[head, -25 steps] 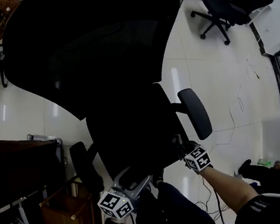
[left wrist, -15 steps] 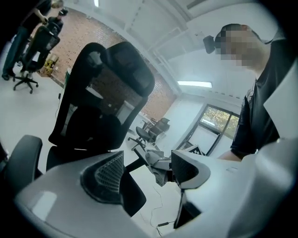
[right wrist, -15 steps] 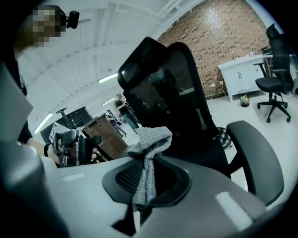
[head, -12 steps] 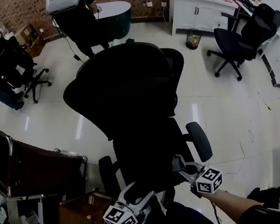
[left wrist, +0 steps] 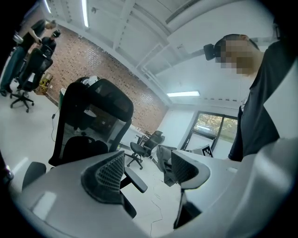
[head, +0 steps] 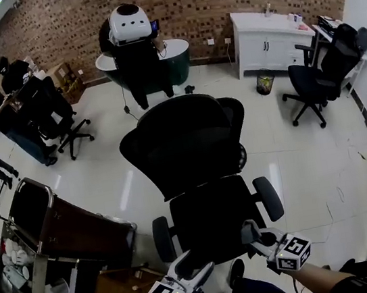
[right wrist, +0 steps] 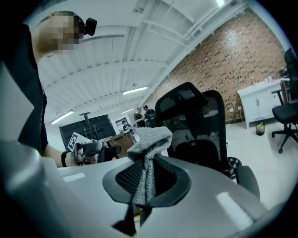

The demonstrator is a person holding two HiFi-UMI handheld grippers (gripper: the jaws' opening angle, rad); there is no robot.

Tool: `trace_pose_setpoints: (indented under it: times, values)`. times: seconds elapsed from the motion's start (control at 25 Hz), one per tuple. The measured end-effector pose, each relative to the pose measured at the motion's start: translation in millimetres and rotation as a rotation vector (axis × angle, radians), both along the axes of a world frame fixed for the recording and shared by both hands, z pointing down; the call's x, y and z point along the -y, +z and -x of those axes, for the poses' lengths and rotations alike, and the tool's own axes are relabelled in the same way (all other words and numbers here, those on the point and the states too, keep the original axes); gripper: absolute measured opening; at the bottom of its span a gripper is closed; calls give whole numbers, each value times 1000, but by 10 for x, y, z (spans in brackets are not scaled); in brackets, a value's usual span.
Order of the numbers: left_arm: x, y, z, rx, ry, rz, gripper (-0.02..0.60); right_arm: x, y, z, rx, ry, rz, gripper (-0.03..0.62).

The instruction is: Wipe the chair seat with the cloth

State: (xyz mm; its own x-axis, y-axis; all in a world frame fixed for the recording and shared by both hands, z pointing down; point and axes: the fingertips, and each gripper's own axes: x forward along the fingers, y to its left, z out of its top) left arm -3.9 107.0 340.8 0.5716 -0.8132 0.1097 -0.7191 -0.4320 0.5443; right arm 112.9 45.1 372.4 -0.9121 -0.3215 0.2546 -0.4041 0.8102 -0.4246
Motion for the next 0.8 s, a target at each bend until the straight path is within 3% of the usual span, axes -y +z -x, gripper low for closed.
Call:
trace_pose_setpoints:
  times: [0.2, 0.48, 0.8]
  values:
    - [-466, -275, -66, 19, 27, -51, 334, -549, -178, -19, 15, 3, -19, 29]
    - [-1608, -560, -170, 11, 56, -126, 334, -1727, -553, -64, 52, 33, -78, 29]
    - [-2807, -719, -257, 22, 92, -151, 334, -2990, -977, -205, 93, 60, -162, 29]
